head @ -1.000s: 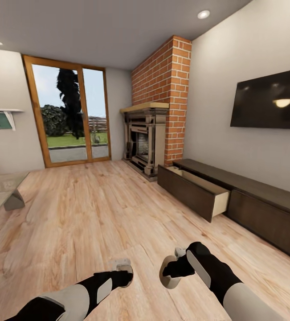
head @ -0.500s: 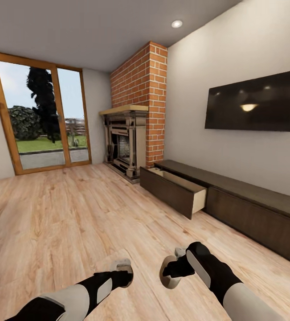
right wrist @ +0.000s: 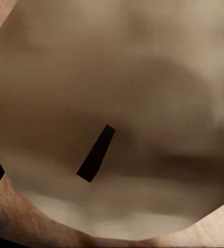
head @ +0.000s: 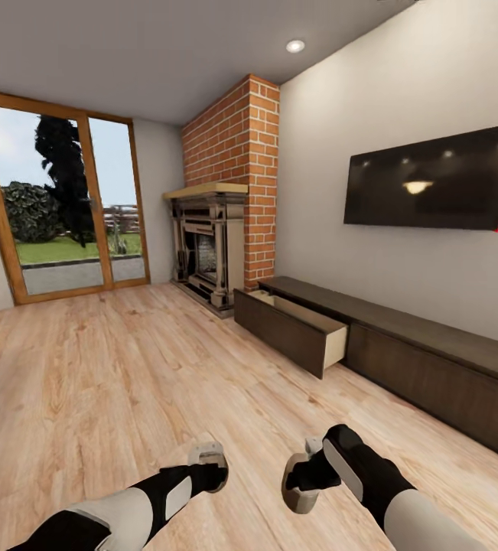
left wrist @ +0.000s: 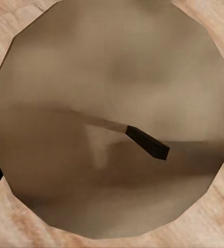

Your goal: Place each of the two pumpkins and all three candles from the living room inside a cabinet in the living room (use any cabinet), then make sure every cabinet is closed, and position the cauldron so it is next to a table in the living room.

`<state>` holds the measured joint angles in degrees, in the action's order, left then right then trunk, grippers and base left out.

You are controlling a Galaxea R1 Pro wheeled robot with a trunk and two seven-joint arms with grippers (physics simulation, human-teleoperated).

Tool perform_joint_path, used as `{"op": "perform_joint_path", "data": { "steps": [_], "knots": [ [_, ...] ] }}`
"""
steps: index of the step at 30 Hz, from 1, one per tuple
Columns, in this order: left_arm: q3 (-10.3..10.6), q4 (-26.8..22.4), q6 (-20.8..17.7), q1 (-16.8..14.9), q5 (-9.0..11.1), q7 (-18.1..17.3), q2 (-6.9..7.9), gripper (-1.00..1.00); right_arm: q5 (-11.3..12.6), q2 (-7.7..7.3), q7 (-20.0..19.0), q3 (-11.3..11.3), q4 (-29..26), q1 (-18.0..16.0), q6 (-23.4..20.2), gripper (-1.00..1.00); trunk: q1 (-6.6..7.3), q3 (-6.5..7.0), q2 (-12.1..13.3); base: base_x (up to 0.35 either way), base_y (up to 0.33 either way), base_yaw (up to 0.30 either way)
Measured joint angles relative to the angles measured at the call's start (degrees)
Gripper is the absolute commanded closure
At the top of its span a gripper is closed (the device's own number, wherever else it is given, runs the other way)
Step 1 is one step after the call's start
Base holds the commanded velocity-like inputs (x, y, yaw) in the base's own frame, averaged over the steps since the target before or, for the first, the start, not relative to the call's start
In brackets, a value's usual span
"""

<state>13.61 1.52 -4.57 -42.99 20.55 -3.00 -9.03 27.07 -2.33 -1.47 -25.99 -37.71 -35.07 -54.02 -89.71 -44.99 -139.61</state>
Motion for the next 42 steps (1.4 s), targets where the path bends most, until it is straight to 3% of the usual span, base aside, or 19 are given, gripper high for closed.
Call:
{"op": "perform_joint_path", "data": {
  "steps": [3,6,10,22,26,30,33,35,42],
  "knots": [
    [-0.8,0.0,-0.1,0.0,0.5,0.0,0.12,1.00,0.1,-0.21,-0.2,0.1,2.9,0.0,2.6,1.00,0.66,0.54,1.2,0.000,0.000,0.000],
    [-1.0,0.1,-0.1,0.0,0.7,0.0,0.10,1.00,0.1,-0.40,-0.6,0.0,8.9,1.0,9.2,1.00,1.31,1.07,2.4,0.000,0.000,0.000],
    [-1.0,0.2,-0.1,0.0,0.7,-0.1,0.14,1.00,0.4,-0.42,-0.7,-0.1,12.1,1.5,12.3,1.00,2.20,1.79,4.0,0.000,0.000,-0.135],
    [-0.9,0.2,-0.1,0.0,0.7,0.0,0.16,1.00,0.4,-0.42,-0.7,-0.1,12.8,1.7,13.3,1.00,4.83,3.47,8.8,0.000,0.000,-0.233],
    [-1.0,0.2,-0.1,0.0,0.7,0.1,0.10,1.00,0.3,-0.43,-0.7,-0.1,14.1,2.0,17.2,1.00,5.71,3.83,10.4,0.000,0.000,-0.038],
    [-1.0,0.2,-0.1,0.0,0.7,0.1,0.08,1.00,0.3,-0.37,-0.5,-0.1,14.4,2.1,18.1,1.00,6.59,4.18,12.0,0.000,0.000,-0.007],
    [-1.1,0.2,-0.1,0.0,0.8,0.1,0.15,1.00,-0.6,-0.41,0.1,0.0,14.5,2.1,18.1,1.00,7.25,4.44,13.2,0.000,0.000,0.000],
    [-1.1,0.2,-0.1,0.0,0.8,0.1,0.16,1.00,-2.8,-0.42,0.4,0.1,14.5,1.7,17.8,1.00,7.69,4.62,14.0,0.000,0.000,0.000],
    [-1.1,0.2,-0.1,0.0,0.8,0.1,0.33,1.00,-3.3,-0.42,0.9,0.1,14.5,0.0,17.8,1.00,9.23,5.21,16.8,0.000,0.000,0.000]
  ]
}}
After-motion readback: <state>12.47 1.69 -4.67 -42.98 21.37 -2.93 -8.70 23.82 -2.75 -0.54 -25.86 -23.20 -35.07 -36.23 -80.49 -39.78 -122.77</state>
